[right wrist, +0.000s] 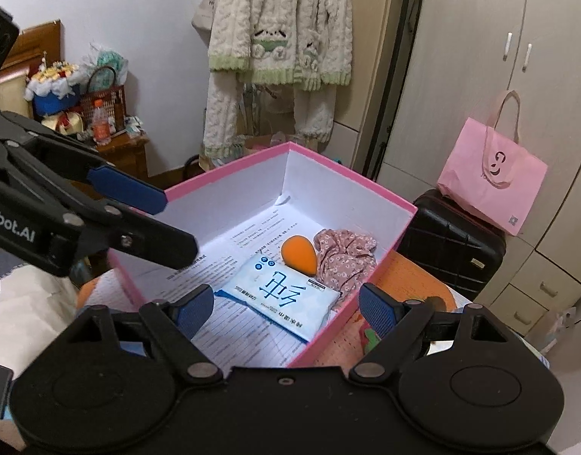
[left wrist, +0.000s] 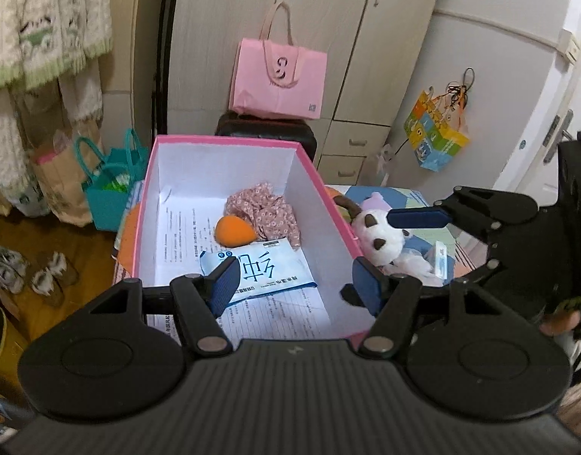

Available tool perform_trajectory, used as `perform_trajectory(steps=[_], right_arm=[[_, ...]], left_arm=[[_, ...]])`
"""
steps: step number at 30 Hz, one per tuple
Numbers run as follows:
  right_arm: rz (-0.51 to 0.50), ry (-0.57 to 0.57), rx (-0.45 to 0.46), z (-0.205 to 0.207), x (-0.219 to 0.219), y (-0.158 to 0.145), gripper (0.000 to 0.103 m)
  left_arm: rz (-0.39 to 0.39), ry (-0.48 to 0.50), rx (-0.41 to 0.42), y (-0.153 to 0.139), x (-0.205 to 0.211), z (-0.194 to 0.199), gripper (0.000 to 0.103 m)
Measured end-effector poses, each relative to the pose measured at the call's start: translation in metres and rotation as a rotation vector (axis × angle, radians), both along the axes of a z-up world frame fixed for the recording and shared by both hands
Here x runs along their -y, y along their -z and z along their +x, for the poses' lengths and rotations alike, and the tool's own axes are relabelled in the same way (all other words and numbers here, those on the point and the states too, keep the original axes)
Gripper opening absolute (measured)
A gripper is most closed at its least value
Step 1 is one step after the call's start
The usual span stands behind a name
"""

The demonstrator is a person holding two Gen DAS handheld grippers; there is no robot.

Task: Organize soft objects
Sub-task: 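Withdraw the left tool from the box toward the table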

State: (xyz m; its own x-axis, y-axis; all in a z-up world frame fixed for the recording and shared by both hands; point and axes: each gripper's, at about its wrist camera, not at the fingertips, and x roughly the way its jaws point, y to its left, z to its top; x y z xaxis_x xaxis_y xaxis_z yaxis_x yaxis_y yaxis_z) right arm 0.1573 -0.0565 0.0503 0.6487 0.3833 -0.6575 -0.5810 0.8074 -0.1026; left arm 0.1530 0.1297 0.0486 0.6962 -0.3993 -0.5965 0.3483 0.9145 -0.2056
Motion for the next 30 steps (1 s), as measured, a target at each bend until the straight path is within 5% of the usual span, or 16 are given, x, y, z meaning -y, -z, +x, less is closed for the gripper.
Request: perform_trajectory(steps=[17, 30], right_arm=[[0.156, 0.112, 0.014, -0.063, 0.120, -0.040, 0.087], [0.193, 0.185, 0.053, -0.088, 0.189, -0.022, 0.087]], left_arm=[[0.081, 0.198, 0.069, -0.019, 0.065, -0.078, 0.065], [0.098, 0.359, 0.034, 0.000, 0.139, -0.087, 0.065]])
